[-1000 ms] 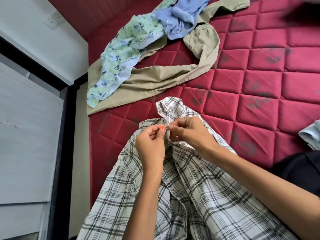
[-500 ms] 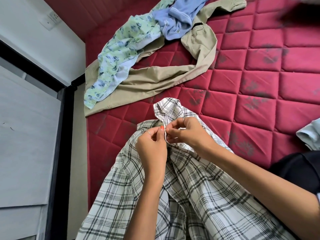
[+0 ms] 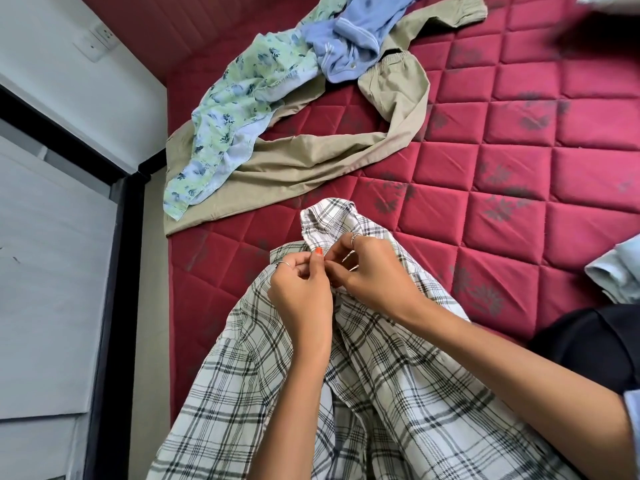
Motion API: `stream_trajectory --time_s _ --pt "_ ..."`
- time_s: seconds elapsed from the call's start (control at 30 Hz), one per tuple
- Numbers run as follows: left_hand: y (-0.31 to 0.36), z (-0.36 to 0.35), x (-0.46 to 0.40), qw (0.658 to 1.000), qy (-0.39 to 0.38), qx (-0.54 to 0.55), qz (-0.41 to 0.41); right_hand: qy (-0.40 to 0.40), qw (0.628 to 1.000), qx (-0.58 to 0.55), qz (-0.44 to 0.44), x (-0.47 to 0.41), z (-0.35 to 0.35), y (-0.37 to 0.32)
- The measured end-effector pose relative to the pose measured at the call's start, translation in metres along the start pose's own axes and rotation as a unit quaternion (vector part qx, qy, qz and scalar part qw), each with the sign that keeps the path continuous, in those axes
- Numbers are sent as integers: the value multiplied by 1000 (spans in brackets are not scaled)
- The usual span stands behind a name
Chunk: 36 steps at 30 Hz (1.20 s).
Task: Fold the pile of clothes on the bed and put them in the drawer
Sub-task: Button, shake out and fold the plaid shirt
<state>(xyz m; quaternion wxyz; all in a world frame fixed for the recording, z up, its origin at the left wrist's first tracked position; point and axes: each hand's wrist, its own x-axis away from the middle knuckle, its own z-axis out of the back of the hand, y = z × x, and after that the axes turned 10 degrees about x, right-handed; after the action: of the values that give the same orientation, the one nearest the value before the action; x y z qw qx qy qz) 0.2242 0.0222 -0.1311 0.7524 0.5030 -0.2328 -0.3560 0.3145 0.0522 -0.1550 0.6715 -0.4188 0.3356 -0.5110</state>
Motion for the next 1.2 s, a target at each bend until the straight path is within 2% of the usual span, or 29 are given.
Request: stream_trajectory --time_s 0.2,0.37,0.57,0.63,0.7,0.77,0.87,0.97,1.03,1.1,1.2 --pt "-3 -3 1 999 34 23 -8 6 995 58 77 1 -1 1" --pt "-6 -4 0 997 36 72 -16 14 993 37 107 0 -2 0" --pt "-8 -1 -4 995 6 89 -39 -63 990 -126 28 -7 3 3" --pt "-9 1 -5 995 -14 93 -46 -116 963 -242 -34 -9 6 4" --pt "-9 4 -7 993 -39 97 -56 -167 915 -355 -99 -10 10 5" --pt "-8 8 -11 992 -65 89 -62 -183 891 -396 -124 -10 12 7" --pt "-5 15 -22 991 -87 73 -65 -164 934 -303 -99 -9 11 7" --pt "0 19 -39 994 -70 40 -73 -157 967 -180 -84 -6 17 5" --pt "3 20 -54 995 -64 2 -81 -147 989 -16 -23 -5 21 5" --pt "6 19 -69 992 -70 -43 -91 -130 983 122 32 -4 21 7" --pt "10 13 -77 986 -82 -102 -104 -112 984 135 37 -3 22 5"
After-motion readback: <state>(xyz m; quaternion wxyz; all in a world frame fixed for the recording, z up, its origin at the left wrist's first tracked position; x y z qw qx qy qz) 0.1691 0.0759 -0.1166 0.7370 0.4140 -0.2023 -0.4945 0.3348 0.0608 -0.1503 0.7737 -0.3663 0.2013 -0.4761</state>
